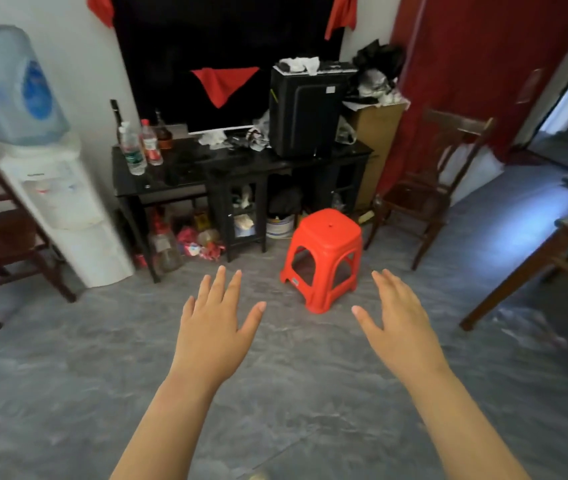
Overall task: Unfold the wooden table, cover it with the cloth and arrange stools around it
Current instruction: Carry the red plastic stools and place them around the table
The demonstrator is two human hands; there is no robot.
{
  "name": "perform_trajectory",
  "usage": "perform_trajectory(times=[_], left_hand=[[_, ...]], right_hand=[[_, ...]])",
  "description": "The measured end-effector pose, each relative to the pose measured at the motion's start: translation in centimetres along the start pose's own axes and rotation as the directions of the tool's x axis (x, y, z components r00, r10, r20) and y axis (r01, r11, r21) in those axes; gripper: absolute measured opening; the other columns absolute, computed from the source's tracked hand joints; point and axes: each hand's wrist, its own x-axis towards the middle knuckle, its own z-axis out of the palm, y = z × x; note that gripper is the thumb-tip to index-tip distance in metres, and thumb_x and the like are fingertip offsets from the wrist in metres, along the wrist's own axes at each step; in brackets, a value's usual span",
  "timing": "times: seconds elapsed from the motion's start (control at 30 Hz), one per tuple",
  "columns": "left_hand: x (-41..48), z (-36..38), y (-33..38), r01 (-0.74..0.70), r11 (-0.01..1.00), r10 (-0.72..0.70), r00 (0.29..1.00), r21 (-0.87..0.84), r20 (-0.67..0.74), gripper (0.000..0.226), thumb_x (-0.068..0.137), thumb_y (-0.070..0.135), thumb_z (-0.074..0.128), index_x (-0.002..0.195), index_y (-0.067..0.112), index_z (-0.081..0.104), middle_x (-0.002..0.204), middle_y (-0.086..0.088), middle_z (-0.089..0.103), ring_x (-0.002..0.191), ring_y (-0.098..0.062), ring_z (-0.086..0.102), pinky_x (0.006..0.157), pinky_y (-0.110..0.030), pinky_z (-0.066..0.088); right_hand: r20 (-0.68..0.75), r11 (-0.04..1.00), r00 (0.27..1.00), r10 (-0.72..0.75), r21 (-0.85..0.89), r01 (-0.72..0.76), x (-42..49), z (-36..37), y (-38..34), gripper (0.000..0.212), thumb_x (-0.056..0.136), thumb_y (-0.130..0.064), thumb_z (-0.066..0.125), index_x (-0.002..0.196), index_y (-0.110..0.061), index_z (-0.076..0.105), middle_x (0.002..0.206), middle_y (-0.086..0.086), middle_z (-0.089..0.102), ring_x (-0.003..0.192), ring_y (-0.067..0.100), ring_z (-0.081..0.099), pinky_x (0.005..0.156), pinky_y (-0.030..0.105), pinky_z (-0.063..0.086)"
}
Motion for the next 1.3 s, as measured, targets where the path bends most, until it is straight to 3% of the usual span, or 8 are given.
perform_trajectory(times=[0.17,0.27,0.37,0.57,0.67,0.83,1.13,1.3], left_hand=[[10.9,3.7,2.8,-0.003,0.999,0.006,0.998,-0.054,0.067,0.081,0.086,0.070,0.018,0.151,0.023,0.011,0.160,-0.003,0.004,0.146,-0.022,0.003,0.116,-0.043,0.014],[16.4,5.8,5.8,-0.049,0.997,0.054,0.993,-0.053,0.107,0.091,0.078,0.075,0.008,0.151,0.021,0.011,0.160,-0.005,0.006,0.146,-0.024,0.006,0.114,-0.044,0.017],[21.9,8.6,9.4,-0.092,0.994,0.100,0.986,-0.062,0.137,0.083,0.086,0.071,0.020,0.151,0.020,0.011,0.160,-0.006,0.007,0.146,-0.026,0.007,0.114,-0.046,0.017],[32.7,13.7,16.8,-0.119,0.993,0.118,0.981,-0.003,0.155,0.090,0.080,0.074,0.014,0.151,0.019,0.012,0.160,-0.006,0.006,0.146,-0.026,0.007,0.114,-0.046,0.017],[37.6,15.4,20.1,-0.090,0.996,0.090,0.983,-0.005,0.162,0.081,0.089,0.068,0.024,0.152,0.020,0.007,0.160,-0.005,0.002,0.146,-0.025,0.003,0.115,-0.046,0.013],[44.2,18.3,23.4,-0.010,0.999,0.005,0.987,0.034,0.158,0.097,0.071,0.073,-0.001,0.151,0.020,0.007,0.160,-0.006,0.004,0.146,-0.026,0.005,0.115,-0.047,0.016],[54.0,25.4,23.0,0.185,0.981,-0.195,0.952,0.065,0.234,0.102,0.068,0.074,-0.005,0.152,0.018,0.001,0.160,-0.006,0.001,0.146,-0.027,0.003,0.116,-0.047,0.014],[61.2,31.1,21.9,0.310,0.951,-0.297,0.901,0.011,0.316,0.087,0.089,0.066,0.029,0.151,0.014,-0.002,0.160,-0.008,0.000,0.146,-0.026,0.004,0.116,-0.045,0.014]], right_hand=[[0.010,0.998,0.998,0.058,-0.015,-0.058,8.7,1.0,2.8,0.070,0.090,-0.040,0.057,0.148,-0.011,0.030,0.156,0.009,0.026,0.144,0.023,0.021,0.118,0.033,0.016],[0.000,0.994,0.994,0.111,0.007,-0.111,12.2,1.0,5.6,0.070,0.090,-0.037,0.060,0.147,-0.009,0.032,0.155,0.010,0.028,0.143,0.025,0.024,0.117,0.033,0.017],[-0.006,0.986,0.986,0.165,0.010,-0.165,16.2,0.5,9.2,0.070,0.089,-0.037,0.060,0.147,-0.010,0.031,0.155,0.009,0.027,0.144,0.024,0.023,0.116,0.029,0.013],[0.003,0.982,0.982,0.187,-0.007,-0.187,26.7,-0.5,17.9,0.072,0.091,-0.041,0.056,0.149,-0.012,0.025,0.158,0.007,0.021,0.146,0.021,0.017,0.116,0.029,0.011],[0.035,0.987,0.987,0.159,-0.016,-0.158,32.9,-1.3,21.6,0.071,0.093,-0.043,0.052,0.151,-0.015,0.021,0.159,0.004,0.017,0.146,0.018,0.012,0.116,0.027,0.009],[0.093,0.996,0.992,0.085,-0.043,-0.082,42.9,-1.4,25.9,0.071,0.093,-0.045,0.051,0.151,-0.015,0.021,0.159,0.004,0.018,0.146,0.019,0.014,0.116,0.030,0.012],[0.273,0.999,0.962,-0.032,-0.010,0.036,58.1,5.2,28.9,0.076,0.093,-0.047,0.050,0.152,-0.017,0.013,0.160,0.001,0.010,0.147,0.016,0.006,0.118,0.033,0.010],[0.339,0.998,0.940,-0.047,-0.031,0.061,67.1,10.7,30.1,0.085,0.089,-0.051,0.054,0.153,-0.018,0.008,0.161,0.002,0.006,0.147,0.016,0.003,0.119,0.035,0.009]])
